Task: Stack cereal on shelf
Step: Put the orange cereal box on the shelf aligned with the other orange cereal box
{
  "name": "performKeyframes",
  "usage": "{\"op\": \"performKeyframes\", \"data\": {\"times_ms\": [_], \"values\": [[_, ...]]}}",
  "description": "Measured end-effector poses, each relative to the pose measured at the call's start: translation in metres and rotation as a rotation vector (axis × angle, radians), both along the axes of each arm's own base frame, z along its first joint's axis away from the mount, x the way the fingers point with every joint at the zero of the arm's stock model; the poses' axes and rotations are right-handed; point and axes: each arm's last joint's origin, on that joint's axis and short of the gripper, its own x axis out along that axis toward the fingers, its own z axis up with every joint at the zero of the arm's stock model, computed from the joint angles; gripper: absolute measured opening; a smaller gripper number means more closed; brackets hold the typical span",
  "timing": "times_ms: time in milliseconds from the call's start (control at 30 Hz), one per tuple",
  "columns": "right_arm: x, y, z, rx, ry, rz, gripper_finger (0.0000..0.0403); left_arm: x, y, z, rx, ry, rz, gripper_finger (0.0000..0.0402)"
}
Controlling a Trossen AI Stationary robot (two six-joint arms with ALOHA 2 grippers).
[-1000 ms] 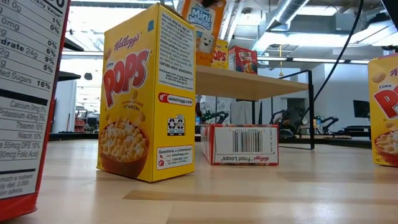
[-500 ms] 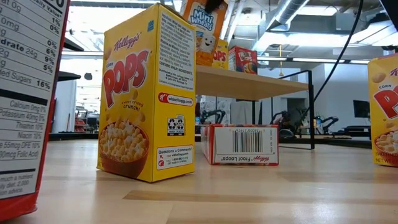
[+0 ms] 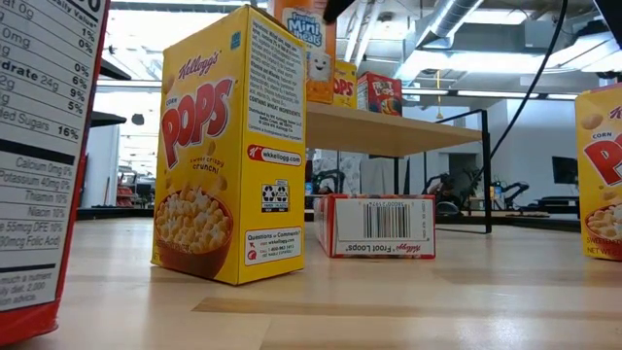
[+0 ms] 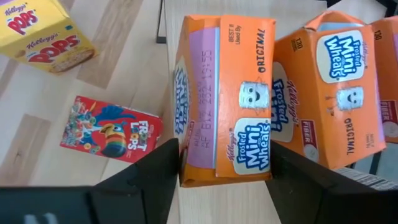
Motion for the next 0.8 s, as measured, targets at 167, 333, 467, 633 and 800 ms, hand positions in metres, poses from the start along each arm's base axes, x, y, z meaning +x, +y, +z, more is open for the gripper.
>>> {"op": "performKeyframes", "data": {"times_ms": [167,333,467,633,800], "values": [[-0.004,-0.001,0.009,-0.023,-0.005,-0.012,0.0245,0.000,0.000,0.000,0.000,0.000,0.000,0.0249],[-0.006,-0.005,0.019,-0.042,-0.045,-0.043,0.0245,0.000,0.000,0.000,0.000,0.000,0.000,0.0249],[-0.007,-0.008,0.023,-0.029,-0.063,-0.068,0.0245,0.000,0.000,0.000,0.003,0.002,0.000,0.0249],[-0.008,-0.007,0.021,-0.023,-0.050,-0.074,0.0244,0.000,0.000,0.000,0.006,0.003,0.002,0.0249],[-0.008,-0.007,0.023,-0.015,-0.059,-0.088,0.0244,0.000,0.000,0.000,0.007,0.004,0.002,0.0249]]}}
